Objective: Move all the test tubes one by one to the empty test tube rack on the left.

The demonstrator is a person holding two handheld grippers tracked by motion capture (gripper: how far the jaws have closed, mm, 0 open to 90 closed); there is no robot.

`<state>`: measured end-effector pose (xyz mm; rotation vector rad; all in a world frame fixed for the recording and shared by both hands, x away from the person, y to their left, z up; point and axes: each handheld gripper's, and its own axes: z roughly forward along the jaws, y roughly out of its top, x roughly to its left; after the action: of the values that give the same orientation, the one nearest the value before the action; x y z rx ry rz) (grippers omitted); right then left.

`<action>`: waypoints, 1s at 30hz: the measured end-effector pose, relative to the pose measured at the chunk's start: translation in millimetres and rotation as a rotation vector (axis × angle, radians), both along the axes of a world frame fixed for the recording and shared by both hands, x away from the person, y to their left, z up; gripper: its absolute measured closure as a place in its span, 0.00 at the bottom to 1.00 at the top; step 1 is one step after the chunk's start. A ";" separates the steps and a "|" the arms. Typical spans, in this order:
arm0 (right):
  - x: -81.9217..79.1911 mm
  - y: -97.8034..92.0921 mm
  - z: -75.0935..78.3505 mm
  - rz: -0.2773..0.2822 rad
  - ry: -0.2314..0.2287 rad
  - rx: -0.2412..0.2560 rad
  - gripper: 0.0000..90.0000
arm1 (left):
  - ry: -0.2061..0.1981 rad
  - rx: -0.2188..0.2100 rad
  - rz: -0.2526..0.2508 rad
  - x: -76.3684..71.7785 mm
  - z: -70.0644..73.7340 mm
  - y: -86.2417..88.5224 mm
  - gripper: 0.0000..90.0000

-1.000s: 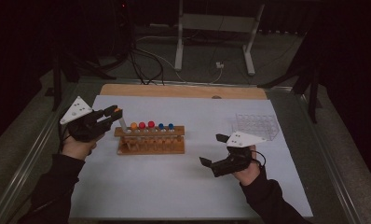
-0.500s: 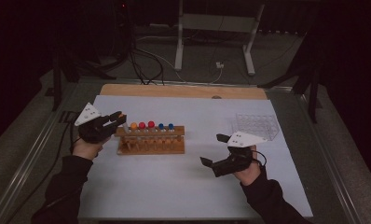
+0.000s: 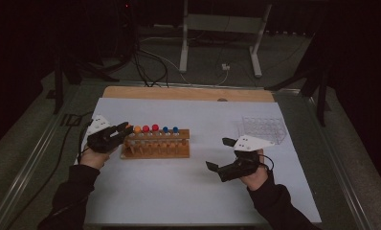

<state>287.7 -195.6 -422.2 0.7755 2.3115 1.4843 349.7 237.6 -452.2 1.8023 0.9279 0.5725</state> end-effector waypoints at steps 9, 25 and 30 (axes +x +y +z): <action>0.1 -0.3 0.6 -0.003 0.002 0.001 0.00 | 0.009 -0.012 0.008 -1.8 -2.8 1.1 0.79; 0.9 -4.3 2.1 -0.015 -0.004 0.004 0.00 | 0.027 -0.112 -0.073 -24.9 13.8 19.6 0.33; 1.3 -8.5 0.4 -0.032 0.000 0.003 0.00 | 0.068 -0.140 -0.190 -41.9 12.5 22.3 0.15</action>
<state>289.0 -204.1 -421.8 0.8094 2.2869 1.4744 307.8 259.9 -439.7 1.7676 0.8102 0.3207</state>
